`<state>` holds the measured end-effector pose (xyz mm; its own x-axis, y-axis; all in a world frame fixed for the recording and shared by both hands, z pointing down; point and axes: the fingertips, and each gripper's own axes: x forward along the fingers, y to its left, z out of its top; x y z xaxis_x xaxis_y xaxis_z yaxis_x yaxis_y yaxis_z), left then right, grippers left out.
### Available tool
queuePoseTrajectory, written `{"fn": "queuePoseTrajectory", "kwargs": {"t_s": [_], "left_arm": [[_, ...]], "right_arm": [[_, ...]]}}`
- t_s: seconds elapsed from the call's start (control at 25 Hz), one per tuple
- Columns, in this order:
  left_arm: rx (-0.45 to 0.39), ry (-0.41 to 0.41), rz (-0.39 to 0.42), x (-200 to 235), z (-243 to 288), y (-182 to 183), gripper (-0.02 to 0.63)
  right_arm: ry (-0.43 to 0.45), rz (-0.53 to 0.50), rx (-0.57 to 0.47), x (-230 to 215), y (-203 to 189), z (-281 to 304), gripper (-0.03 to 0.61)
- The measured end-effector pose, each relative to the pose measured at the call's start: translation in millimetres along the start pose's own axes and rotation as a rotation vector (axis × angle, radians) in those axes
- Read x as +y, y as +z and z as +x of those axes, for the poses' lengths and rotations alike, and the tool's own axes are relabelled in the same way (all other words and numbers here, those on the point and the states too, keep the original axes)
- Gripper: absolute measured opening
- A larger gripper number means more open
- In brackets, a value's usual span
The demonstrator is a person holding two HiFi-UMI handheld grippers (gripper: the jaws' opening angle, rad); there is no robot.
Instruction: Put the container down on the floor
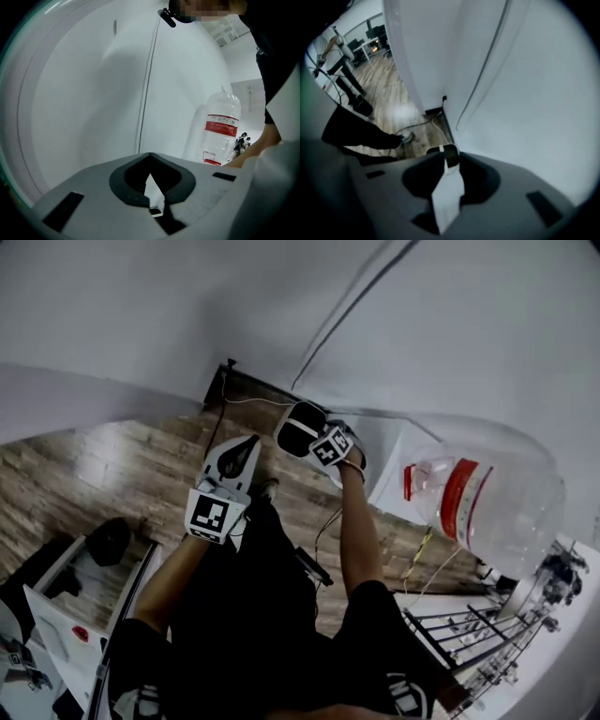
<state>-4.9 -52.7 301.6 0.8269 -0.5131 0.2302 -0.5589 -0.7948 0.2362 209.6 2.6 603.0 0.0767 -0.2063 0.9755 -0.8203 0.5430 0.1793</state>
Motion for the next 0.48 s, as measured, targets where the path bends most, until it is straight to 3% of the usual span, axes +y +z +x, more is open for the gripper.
{"fn": "queuePoseTrajectory", "kwargs": {"t_s": [0.24, 0.48], "left_arm": [[-0.005, -0.038, 0.054, -18, -4, 35, 0.029], [-0.02, -0.064, 0.062, -30, -10, 66, 0.029]], "right_arm": [[-0.069, 0.202, -0.202, -25, 22, -94, 0.091], [-0.139, 0.327, -0.386, -41, 42, -184, 0.087]]}}
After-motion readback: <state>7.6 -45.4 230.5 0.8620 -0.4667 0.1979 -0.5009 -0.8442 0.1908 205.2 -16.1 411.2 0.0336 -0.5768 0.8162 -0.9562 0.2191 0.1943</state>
